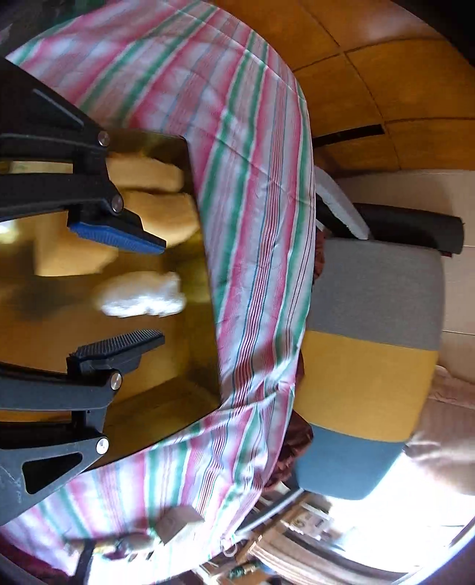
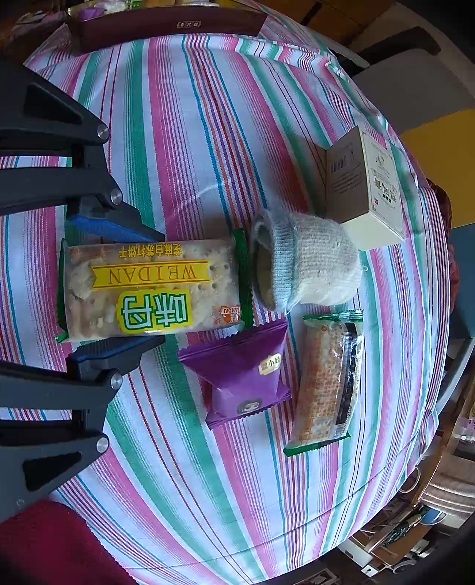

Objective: Organize objects
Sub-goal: 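Lower the white bundle into the gold tray and open the left tool, then carry the WEIDAN cracker packet into the gold tray and open the right tool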

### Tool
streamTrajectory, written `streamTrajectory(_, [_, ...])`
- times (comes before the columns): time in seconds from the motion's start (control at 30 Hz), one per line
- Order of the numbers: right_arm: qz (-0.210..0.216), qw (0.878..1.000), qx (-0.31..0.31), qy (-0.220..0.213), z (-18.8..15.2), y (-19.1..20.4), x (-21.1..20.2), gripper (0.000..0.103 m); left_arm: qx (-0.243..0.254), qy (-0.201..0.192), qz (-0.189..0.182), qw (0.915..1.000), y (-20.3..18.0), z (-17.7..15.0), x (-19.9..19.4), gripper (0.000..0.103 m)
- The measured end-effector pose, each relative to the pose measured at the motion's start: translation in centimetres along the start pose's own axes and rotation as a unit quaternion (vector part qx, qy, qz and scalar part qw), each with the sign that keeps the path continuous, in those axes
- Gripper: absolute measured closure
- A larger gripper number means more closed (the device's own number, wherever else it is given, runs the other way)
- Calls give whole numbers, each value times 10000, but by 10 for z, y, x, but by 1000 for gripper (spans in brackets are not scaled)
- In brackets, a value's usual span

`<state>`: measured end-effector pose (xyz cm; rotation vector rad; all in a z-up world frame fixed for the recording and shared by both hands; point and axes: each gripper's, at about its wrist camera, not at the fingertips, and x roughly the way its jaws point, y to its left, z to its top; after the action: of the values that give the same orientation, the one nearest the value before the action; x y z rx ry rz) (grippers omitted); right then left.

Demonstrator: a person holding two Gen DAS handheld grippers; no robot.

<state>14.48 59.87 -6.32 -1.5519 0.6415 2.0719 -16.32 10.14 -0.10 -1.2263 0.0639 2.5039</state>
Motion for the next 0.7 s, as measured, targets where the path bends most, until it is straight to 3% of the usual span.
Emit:
streamTrajectory(0.27, [470, 9984, -303, -93, -5, 12, -19, 57, -112, -114, 56, 9999, 18, -63, -48, 52])
streamTrajectory(0.3, [543, 9978, -365, -117, -19, 18, -23, 57, -192, -94, 72, 9997, 24, -69, -50, 52])
streamTrajectory(0.5, [1087, 9874, -1048, -464, -33, 139, -69, 57, -542, -99, 151, 9984, 48, -89, -62, 52])
streamTrajectory(0.7, [1763, 9590, -2161, -514, -42, 310, -94, 57, -747, -251, 174, 9967, 67, -99, -75, 52])
